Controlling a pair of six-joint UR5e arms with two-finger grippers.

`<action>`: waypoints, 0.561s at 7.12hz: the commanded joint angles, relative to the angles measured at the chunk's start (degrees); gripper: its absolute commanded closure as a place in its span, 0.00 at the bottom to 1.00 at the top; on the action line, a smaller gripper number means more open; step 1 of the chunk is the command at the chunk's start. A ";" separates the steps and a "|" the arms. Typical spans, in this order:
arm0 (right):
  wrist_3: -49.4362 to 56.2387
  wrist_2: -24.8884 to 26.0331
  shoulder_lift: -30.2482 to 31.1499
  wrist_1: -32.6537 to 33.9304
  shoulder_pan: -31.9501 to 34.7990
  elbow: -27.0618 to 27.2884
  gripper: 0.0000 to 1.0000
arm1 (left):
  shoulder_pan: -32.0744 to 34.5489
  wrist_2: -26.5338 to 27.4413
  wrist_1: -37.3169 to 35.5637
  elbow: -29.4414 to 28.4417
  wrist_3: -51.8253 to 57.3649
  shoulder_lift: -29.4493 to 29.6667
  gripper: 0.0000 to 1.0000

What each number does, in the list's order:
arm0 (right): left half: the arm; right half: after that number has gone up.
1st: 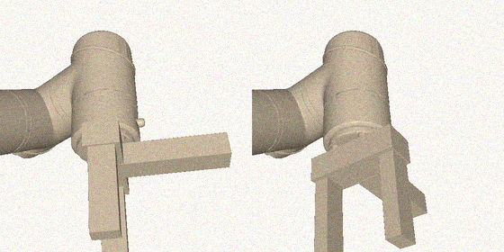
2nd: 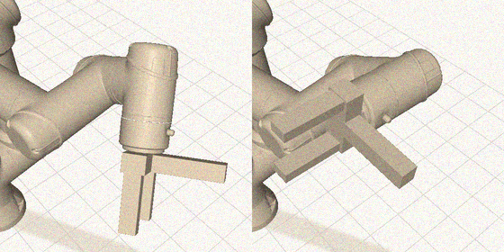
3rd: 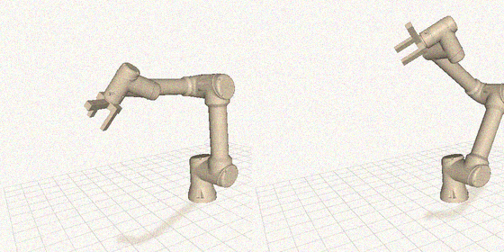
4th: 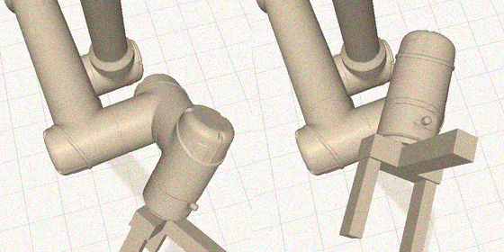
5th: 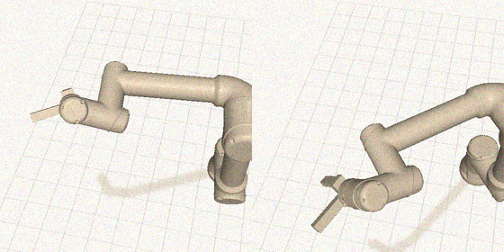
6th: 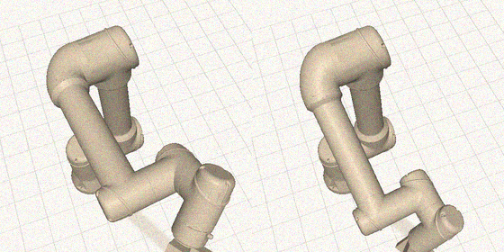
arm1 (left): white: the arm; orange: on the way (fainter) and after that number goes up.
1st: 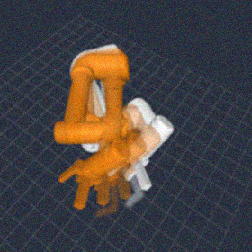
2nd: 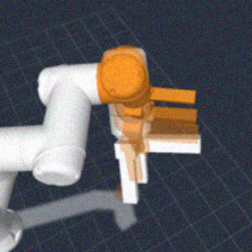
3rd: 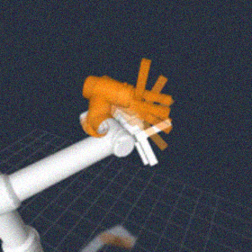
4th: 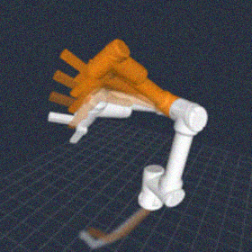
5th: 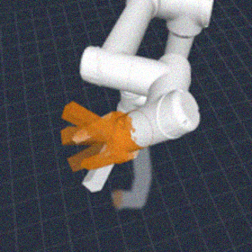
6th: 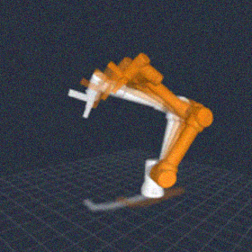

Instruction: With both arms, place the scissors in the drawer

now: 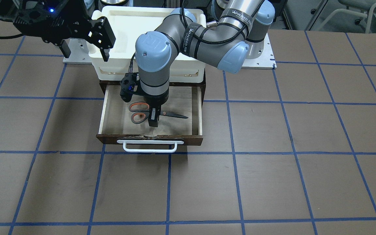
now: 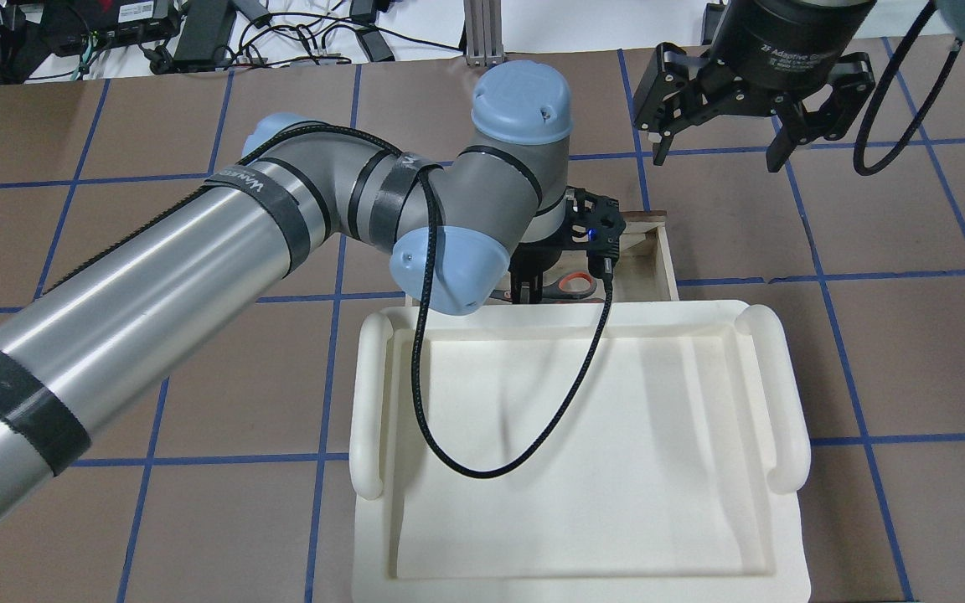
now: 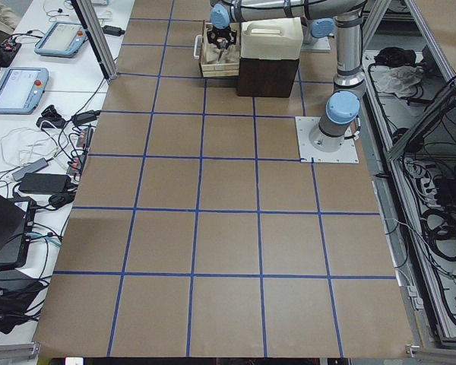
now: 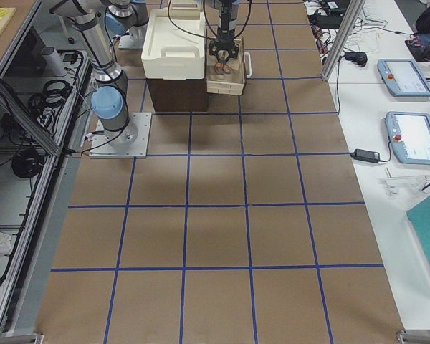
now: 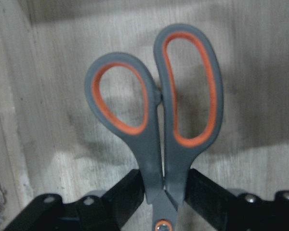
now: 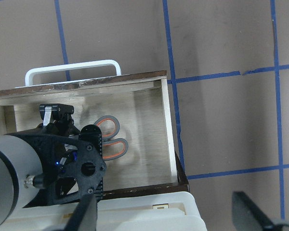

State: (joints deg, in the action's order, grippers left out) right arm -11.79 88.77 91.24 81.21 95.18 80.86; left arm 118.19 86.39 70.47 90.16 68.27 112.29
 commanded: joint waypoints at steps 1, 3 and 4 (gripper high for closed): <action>0.10 0.00 -0.09 0.09 0.00 0.00 0.00 | 0.03 0.09 -0.33 0.11 -0.15 0.04 0.11; 0.62 0.00 -0.09 0.09 0.00 0.09 0.00 | -0.49 0.09 -0.24 -0.07 -0.68 -1.88 0.10; 0.71 0.00 -0.09 0.09 0.00 0.09 0.00 | -0.85 0.09 0.28 -0.24 -0.85 -2.68 0.10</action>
State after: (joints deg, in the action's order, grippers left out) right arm -11.31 88.77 91.15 81.28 95.18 80.93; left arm 117.78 86.50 70.33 90.10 67.61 110.72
